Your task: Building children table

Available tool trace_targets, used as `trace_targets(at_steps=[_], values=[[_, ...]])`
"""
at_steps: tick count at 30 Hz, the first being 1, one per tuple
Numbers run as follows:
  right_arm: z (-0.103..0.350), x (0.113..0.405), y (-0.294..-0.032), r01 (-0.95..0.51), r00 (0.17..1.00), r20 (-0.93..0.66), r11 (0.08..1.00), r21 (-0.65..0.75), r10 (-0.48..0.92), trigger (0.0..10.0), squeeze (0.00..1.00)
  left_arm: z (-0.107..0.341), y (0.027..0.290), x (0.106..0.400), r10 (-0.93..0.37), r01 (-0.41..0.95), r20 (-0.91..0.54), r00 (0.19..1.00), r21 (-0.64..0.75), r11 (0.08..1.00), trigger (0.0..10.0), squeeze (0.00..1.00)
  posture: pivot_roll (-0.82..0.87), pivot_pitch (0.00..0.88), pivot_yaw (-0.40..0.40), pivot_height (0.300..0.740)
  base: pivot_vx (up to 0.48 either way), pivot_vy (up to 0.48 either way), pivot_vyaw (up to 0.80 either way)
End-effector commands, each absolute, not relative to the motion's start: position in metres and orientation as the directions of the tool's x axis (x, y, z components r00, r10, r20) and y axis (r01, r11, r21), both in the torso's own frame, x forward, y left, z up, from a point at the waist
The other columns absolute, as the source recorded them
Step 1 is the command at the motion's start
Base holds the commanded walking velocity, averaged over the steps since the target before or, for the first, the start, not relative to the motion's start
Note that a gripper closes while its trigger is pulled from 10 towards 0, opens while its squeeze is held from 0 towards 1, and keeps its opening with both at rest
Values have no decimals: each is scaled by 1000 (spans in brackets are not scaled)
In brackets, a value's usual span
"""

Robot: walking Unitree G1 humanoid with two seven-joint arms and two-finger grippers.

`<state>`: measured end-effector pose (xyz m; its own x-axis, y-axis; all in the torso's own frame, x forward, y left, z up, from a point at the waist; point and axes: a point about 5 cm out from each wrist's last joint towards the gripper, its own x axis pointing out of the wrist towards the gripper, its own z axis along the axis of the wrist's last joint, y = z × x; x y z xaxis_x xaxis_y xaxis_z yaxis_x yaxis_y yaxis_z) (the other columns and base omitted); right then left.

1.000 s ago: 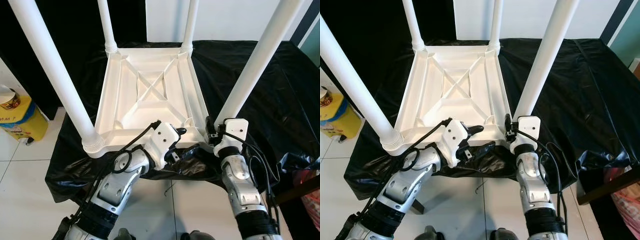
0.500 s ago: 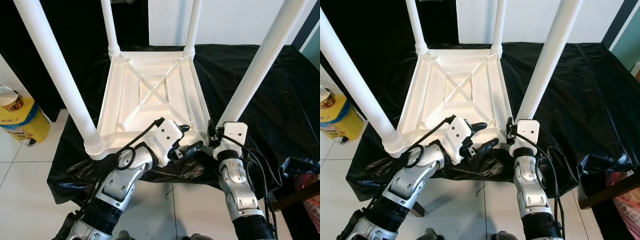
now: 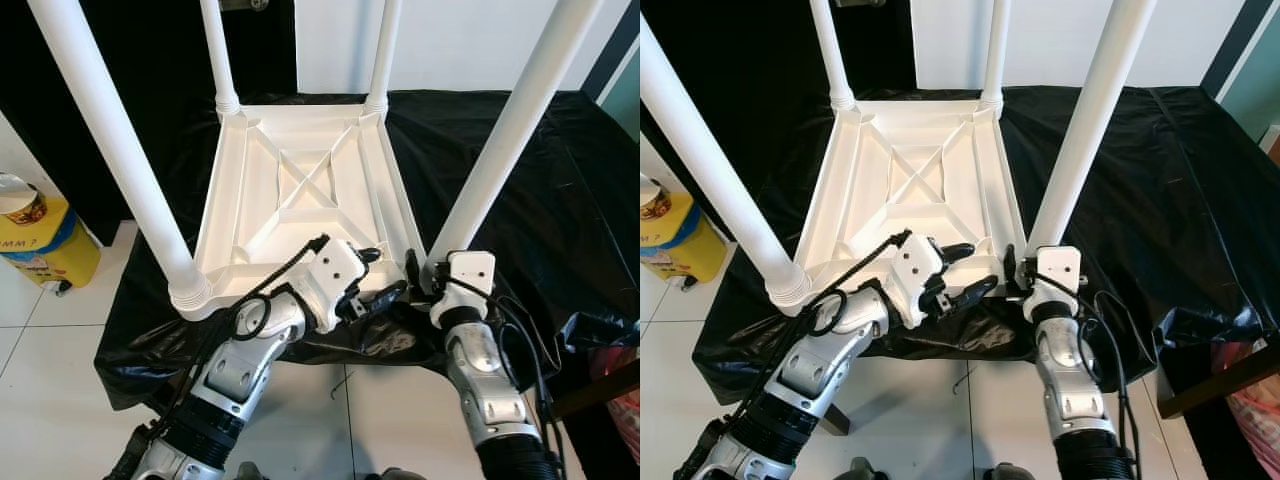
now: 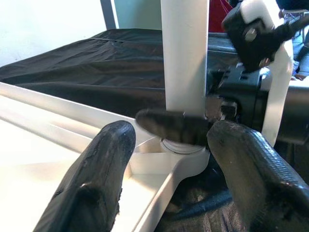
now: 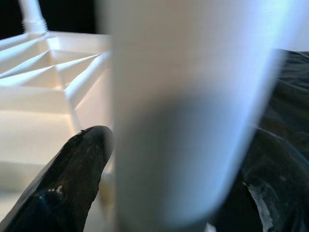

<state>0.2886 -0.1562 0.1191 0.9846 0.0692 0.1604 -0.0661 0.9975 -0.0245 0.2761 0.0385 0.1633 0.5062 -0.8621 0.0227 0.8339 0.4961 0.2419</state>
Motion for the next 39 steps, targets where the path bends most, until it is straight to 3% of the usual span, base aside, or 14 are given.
trace_targets(at_steps=[1, 2, 11, 19, 20, 21, 32, 33, 39], values=[[118, 286, -158, -97, 981, 165, 995, -23, 99, 10000, 114, 159, 37, 272, -886, 860, 1, 463, 238, 450, 10000, 0, -66, 30, -19, 740, 0, 0, 0], [119, 285, -162, -148, 974, 169, 988, -34, 152, 10000, 0, 158, 37, 271, -887, 862, 0, 462, 236, 449, 10000, 0, -64, 28, -20, 740, 0, 0, 0], [128, 293, -174, -386, 905, 149, 917, -102, 398, 10000, 0, 156, 40, 265, -890, 868, -6, 456, 225, 443, 10000, 0, -44, 26, -23, 740, 0, 0, 0], [132, 305, -175, -464, 868, 116, 871, -161, 483, 10000, 0, 151, 43, 261, -894, 875, -38, 446, 227, 427, 10000, 0, -31, 23, -26, 740, 0, 0, 0], [133, 309, -174, -478, 859, 111, 861, -172, 499, 9294, 0, 149, 45, 261, -894, 876, -47, 445, 229, 425, 10000, 0, -28, 21, -26, 740, 0, 0, 0], [133, 311, -172, -493, 851, 103, 851, -181, 515, 0, 0, 148, 47, 261, -892, 875, -54, 448, 232, 426, 10000, 0, -23, 17, -26, 740, 0, 0, 0], [120, 314, -168, -547, 827, 41, 819, -175, 561, 0, 0, 151, 50, 263, -886, 867, -54, 461, 240, 436, 10000, 0, -15, 9, -26, 740, 0, 0, 0], [117, 314, -168, -537, 835, 28, 826, -172, 549, 10000, 0, 151, 50, 263, -885, 865, -52, 463, 243, 439, 10000, 0, -20, 9, -26, 740, 0, 0, 0], [115, 314, -164, -485, 869, 22, 861, -156, 494, 10000, 0, 153, 51, 266, -879, 858, -45, 474, 246, 450, 10000, 0, -33, 12, -33, 740, 0, 0, 0]])
